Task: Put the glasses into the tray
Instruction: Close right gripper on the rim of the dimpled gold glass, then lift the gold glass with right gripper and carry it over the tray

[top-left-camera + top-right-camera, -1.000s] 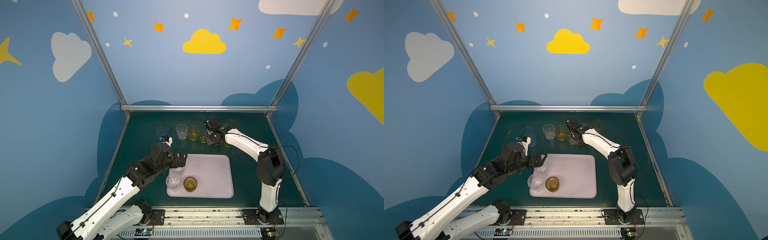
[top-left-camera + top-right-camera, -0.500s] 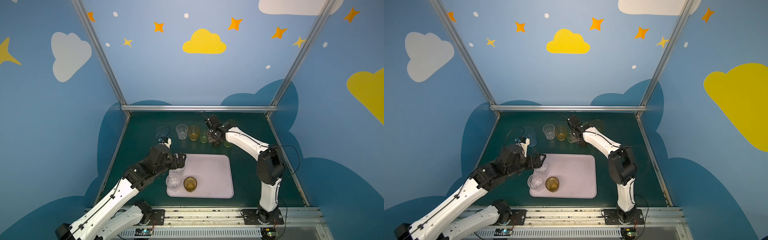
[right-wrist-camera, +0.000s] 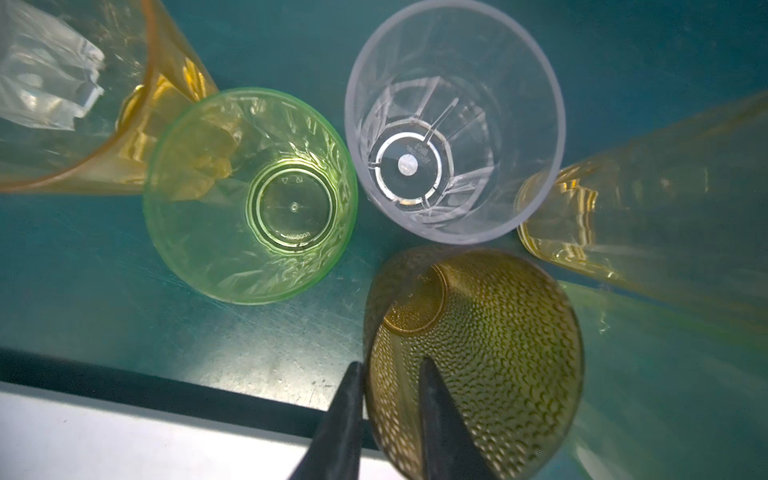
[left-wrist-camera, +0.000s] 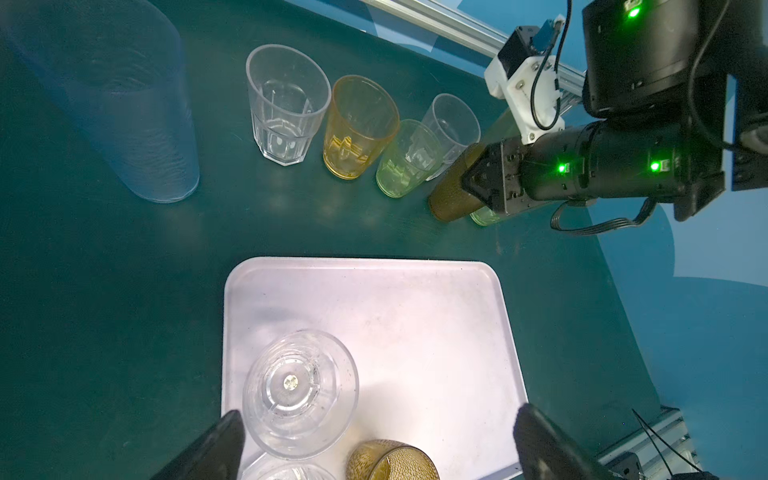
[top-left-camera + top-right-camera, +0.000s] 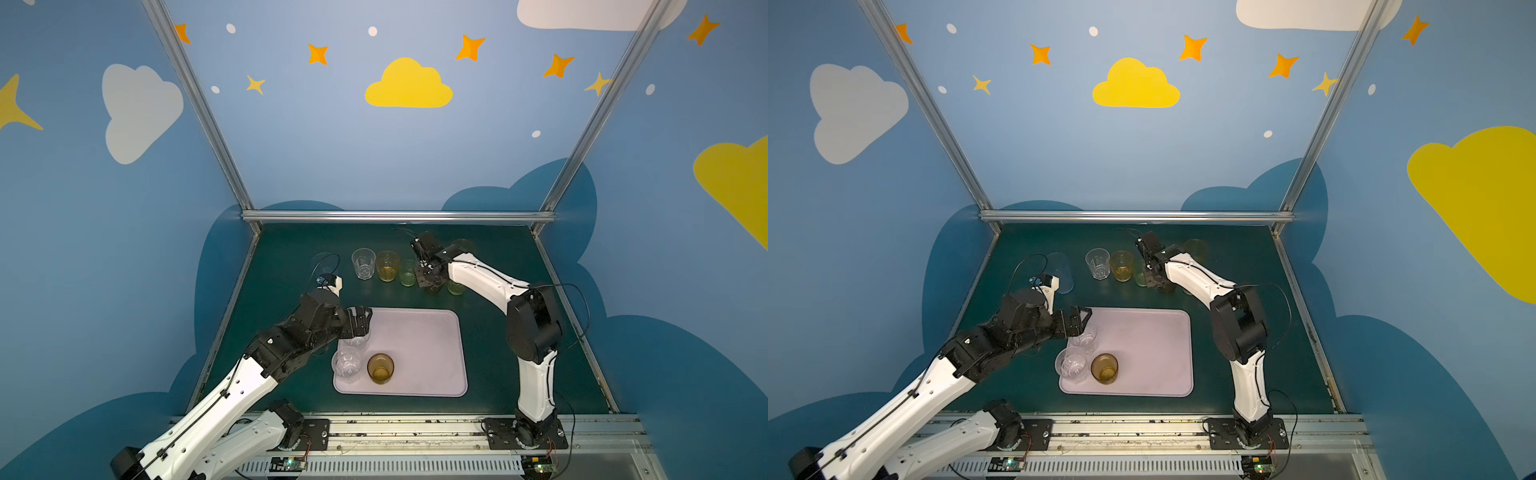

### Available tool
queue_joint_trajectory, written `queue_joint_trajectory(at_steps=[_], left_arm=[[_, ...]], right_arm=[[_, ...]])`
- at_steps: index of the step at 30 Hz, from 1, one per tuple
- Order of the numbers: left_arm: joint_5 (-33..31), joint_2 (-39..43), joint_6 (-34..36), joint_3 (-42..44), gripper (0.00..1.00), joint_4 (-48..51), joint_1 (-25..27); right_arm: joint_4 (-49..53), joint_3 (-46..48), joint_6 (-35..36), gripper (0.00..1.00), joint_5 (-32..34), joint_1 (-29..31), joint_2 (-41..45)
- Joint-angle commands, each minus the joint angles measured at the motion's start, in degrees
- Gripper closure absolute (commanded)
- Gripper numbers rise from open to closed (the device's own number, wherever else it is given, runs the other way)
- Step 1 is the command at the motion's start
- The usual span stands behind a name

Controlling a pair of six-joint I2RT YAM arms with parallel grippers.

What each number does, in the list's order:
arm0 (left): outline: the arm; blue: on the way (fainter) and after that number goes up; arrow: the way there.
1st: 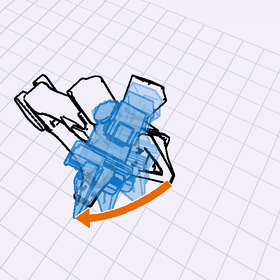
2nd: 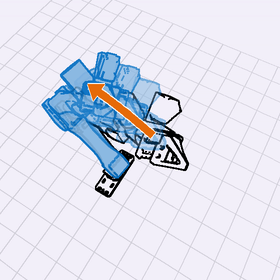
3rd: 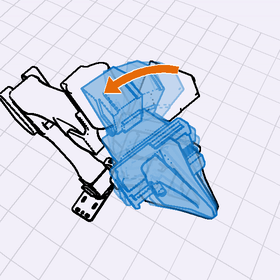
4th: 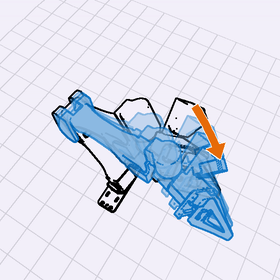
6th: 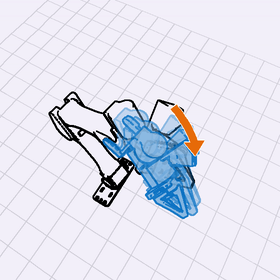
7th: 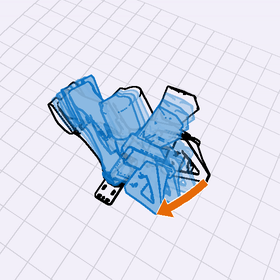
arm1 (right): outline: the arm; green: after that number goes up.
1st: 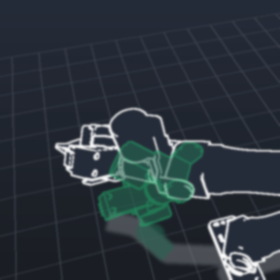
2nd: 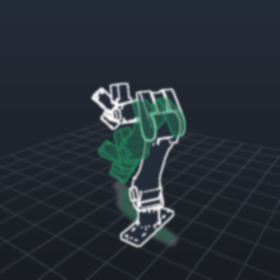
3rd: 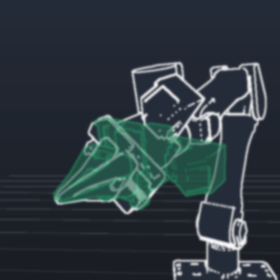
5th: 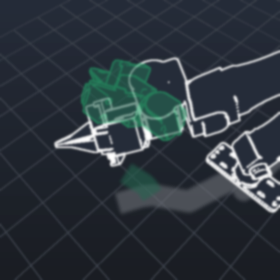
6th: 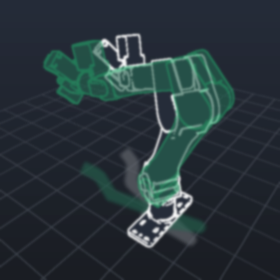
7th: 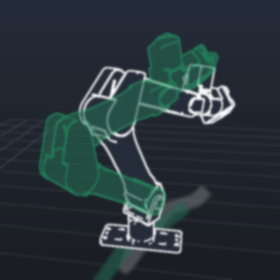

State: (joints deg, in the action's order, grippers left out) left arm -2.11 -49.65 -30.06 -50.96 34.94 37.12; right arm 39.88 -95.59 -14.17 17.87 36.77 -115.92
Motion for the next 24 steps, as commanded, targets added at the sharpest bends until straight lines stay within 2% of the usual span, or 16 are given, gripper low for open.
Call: queue_joint_trajectory(at_steps=[1, 6, 9, 11, 15, 24], left_arm=[[-0.7, 0.5, 0.0, 0.2, 0.00, 0.3, -0.1], [-0.7, 0.7, 0.2, 0.2, 0.00, 0.3, -0.1], [-1.0, 0.8, 0.3, 0.2, 0.00, 0.3, -0.1], [-1.1, 0.9, 0.3, 0.2, 0.00, 0.5, -0.1], [-0.7, 1.2, 0.4, 0.0, 0.00, 1.0, -0.1], [0.0, 4.0, 0.7, 0.3, 0.00, 1.0, -0.1]], right_arm=[[0.5, -2.0, -0.5, 0.78, -1.0, -0.3, -0.9], [0.5, -2.0, -0.9, 0.81, -1.6, -0.4, -1.0], [0.6, -2.0, -0.8, 0.90, -1.9, -0.3, -0.9], [0.9, -1.9, -0.8, 0.91, -0.3, -0.1, -0.8], [1.4, -1.6, -0.6, 1.00, 0.5, 0.3, 0.1], [1.8, -0.2, -1.3, 1.00, 0.3, 1.1, 4.7]])
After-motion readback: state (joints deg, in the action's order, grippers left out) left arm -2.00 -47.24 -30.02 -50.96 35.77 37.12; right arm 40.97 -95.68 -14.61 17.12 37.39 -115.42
